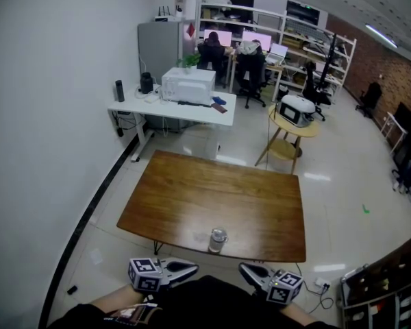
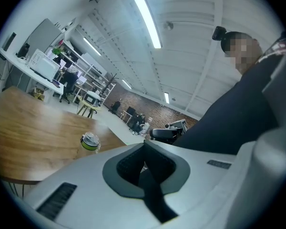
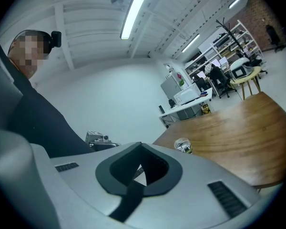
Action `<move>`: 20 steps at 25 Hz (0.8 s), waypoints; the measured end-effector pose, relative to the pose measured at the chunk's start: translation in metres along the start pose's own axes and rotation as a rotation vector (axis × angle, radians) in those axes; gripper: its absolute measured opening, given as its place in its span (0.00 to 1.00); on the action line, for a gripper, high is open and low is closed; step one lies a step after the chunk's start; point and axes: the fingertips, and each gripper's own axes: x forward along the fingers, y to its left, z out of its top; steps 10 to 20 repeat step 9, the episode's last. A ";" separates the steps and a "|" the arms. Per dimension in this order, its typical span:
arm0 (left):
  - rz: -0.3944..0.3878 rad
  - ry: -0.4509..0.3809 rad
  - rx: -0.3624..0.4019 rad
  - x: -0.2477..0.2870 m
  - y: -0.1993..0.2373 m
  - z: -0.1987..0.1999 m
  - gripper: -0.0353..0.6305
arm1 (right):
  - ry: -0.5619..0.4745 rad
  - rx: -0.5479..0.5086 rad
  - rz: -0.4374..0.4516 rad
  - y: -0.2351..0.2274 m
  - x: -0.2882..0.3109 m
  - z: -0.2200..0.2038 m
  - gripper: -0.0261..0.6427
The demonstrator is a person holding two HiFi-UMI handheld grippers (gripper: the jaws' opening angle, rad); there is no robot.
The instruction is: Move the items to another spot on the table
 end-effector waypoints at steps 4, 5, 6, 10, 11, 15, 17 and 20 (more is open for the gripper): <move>-0.007 -0.002 -0.006 0.000 -0.003 -0.001 0.04 | 0.003 -0.004 -0.004 0.002 -0.001 -0.001 0.02; -0.009 -0.001 -0.008 0.000 -0.004 -0.002 0.04 | 0.008 -0.009 -0.009 0.002 -0.003 -0.003 0.02; -0.011 0.000 -0.010 0.000 -0.005 -0.003 0.04 | 0.012 -0.013 -0.011 0.001 -0.004 -0.005 0.02; -0.017 0.004 -0.014 0.002 -0.008 -0.007 0.04 | 0.013 -0.014 -0.004 0.002 -0.007 -0.008 0.02; -0.017 0.004 -0.014 0.002 -0.008 -0.007 0.04 | 0.013 -0.014 -0.004 0.002 -0.007 -0.008 0.02; -0.017 0.004 -0.014 0.002 -0.008 -0.007 0.04 | 0.013 -0.014 -0.004 0.002 -0.007 -0.008 0.02; -0.017 0.004 -0.014 0.002 -0.008 -0.007 0.04 | 0.013 -0.014 -0.004 0.002 -0.007 -0.008 0.02; -0.017 0.004 -0.014 0.002 -0.008 -0.007 0.04 | 0.013 -0.014 -0.004 0.002 -0.007 -0.008 0.02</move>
